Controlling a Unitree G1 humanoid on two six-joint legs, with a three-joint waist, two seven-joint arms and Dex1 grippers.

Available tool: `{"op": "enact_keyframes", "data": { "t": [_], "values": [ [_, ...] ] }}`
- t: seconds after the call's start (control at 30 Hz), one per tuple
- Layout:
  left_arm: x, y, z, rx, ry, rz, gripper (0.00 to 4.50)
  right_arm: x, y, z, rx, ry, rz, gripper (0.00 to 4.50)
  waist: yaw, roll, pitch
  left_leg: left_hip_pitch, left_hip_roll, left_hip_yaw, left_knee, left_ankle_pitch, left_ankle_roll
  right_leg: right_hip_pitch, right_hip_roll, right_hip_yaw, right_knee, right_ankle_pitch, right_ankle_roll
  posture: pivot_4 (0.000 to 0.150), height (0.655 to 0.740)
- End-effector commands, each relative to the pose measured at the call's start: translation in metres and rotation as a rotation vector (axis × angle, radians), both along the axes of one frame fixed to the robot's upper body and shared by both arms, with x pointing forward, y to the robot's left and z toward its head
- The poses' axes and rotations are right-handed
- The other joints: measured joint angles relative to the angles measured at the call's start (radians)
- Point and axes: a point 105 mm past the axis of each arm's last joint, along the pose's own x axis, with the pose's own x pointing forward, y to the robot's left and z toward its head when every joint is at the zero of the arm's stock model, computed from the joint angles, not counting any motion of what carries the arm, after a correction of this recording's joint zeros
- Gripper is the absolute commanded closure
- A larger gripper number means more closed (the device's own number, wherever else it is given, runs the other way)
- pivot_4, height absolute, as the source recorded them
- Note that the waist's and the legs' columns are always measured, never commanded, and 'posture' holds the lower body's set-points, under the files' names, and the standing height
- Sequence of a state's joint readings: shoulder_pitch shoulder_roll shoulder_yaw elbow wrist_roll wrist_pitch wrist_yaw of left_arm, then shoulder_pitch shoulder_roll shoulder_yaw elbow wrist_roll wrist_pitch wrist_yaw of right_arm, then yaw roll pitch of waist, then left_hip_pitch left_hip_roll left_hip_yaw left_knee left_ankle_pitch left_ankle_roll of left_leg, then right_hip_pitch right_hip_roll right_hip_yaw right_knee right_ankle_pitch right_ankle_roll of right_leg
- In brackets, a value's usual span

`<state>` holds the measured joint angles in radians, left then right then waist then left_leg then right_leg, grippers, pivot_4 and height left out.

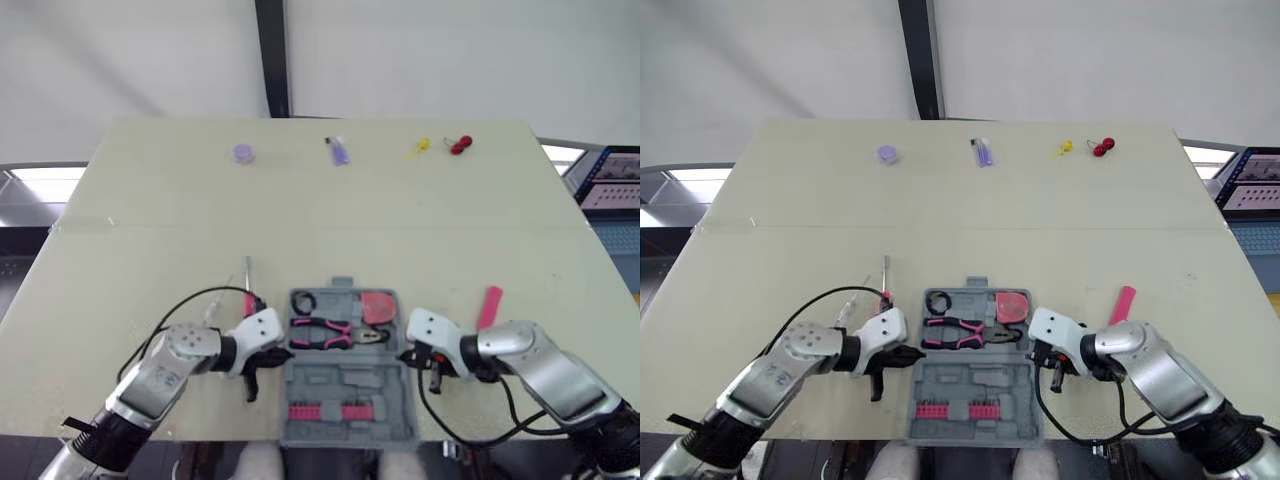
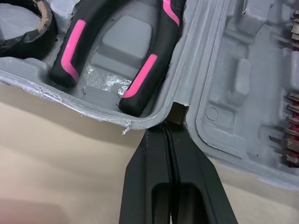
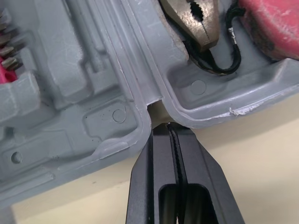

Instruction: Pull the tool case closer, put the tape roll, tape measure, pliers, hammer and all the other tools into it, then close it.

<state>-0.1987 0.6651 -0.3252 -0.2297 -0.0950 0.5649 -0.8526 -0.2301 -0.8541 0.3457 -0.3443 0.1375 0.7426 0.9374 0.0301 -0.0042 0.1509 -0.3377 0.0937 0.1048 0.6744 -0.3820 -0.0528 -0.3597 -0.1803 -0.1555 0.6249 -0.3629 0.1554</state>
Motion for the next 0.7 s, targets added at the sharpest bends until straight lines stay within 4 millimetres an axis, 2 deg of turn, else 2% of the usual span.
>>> {"op": "enact_keyframes", "data": {
  "t": [0.03,0.27,0.7],
  "values": [
    [0.013,-0.002,0.008,0.002,-0.083,0.03,4.5,0.009,0.007,0.011,0.03,-0.063,0.009,4.45,0.0,0.0,0.0,0.0,0.0,0.0,0.0,0.0,0.0,0.0,0.0,0.0,0.0,0.0,0.0,0.15,0.74],
    [0.028,-0.003,0.016,-0.008,-0.147,0.063,4.5,0.019,0.006,0.015,0.032,-0.093,-0.027,4.45,-0.002,0.0,0.0,-0.001,0.0,0.0,0.0,0.0,0.0,0.0,0.0,0.0,0.0,0.0,0.0,0.15,0.74],
    [0.031,-0.009,0.016,-0.009,-0.164,0.053,4.5,0.024,0.007,0.013,0.025,-0.121,-0.032,4.45,-0.004,0.0,0.0,-0.001,0.0,0.0,0.0,0.0,0.0,-0.001,0.0,-0.001,0.0,0.0,0.0,0.15,0.74]
  ]
}}
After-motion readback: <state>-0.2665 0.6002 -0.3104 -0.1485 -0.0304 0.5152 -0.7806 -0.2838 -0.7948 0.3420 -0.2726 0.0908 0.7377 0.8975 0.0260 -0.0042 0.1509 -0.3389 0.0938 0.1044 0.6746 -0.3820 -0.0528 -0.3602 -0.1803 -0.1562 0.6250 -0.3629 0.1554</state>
